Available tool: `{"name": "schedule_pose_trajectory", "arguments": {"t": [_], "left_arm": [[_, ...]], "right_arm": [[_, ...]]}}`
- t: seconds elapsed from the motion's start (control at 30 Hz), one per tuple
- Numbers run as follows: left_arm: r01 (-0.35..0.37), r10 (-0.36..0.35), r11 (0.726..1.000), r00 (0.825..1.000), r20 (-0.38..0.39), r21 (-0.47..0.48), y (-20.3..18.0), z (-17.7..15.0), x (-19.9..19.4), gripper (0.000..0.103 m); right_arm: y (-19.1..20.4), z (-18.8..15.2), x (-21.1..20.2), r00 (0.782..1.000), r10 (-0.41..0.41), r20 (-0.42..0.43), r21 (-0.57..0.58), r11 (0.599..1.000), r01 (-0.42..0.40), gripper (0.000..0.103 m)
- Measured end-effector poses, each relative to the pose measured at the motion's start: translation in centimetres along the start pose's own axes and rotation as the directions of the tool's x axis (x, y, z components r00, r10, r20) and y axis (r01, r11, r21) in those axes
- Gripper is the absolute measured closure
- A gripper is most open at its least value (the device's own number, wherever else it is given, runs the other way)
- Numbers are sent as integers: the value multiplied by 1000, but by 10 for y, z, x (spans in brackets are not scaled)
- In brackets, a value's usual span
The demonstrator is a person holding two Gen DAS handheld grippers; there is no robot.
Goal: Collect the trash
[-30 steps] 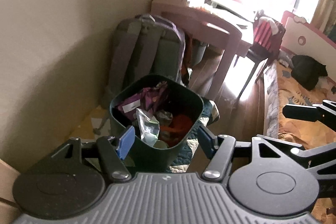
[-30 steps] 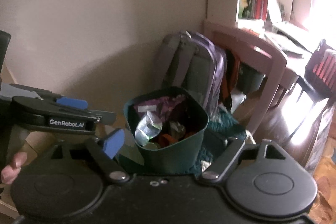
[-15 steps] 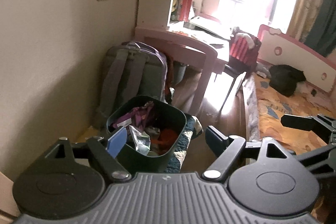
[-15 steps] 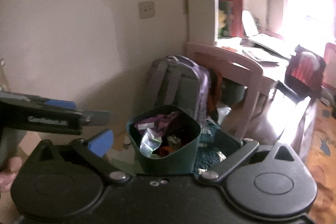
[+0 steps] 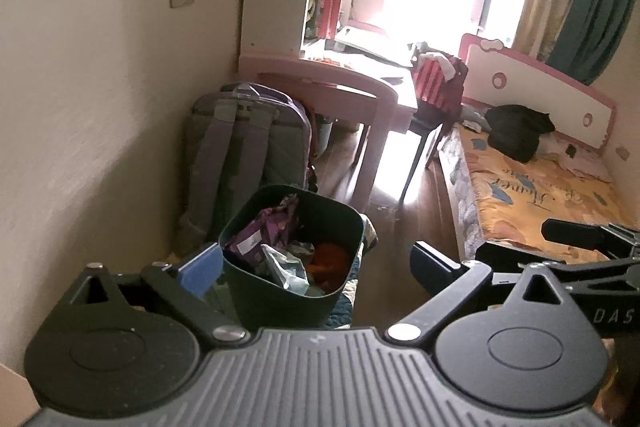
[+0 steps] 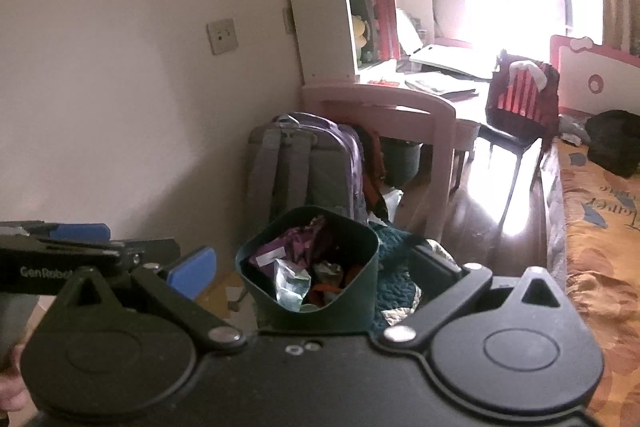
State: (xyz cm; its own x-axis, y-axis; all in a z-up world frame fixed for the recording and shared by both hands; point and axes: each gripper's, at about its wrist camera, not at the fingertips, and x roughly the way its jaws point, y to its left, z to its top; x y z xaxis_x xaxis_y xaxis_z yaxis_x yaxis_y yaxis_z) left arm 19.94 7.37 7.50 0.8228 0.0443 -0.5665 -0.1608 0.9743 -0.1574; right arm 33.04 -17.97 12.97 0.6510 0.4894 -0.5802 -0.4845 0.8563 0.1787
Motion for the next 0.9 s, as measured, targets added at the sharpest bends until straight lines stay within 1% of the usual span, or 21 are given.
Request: {"name": "schedule_pose_trajectory", "arguments": {"t": [0.33,0.57,0.67,0.9], "left_arm": [[46,-46,999,999,-4,18,18,2,-5,2],[72,-72,997,997,1,28,26,2,-9,2],[71,-72,997,997,2,35,29,2,-11,2],[74,-74,997,997,1,18,40,3,-11,2]], "right_arm": [[23,-5,-4,998,-66,22,30,997,65,0],[25,-6,-2,991,-130,31,55,990,128,0],[29,-5,0,990,-141,30,53,989,139,0],[42,-4,5,989,-143,34,19,990,143,0]]}}
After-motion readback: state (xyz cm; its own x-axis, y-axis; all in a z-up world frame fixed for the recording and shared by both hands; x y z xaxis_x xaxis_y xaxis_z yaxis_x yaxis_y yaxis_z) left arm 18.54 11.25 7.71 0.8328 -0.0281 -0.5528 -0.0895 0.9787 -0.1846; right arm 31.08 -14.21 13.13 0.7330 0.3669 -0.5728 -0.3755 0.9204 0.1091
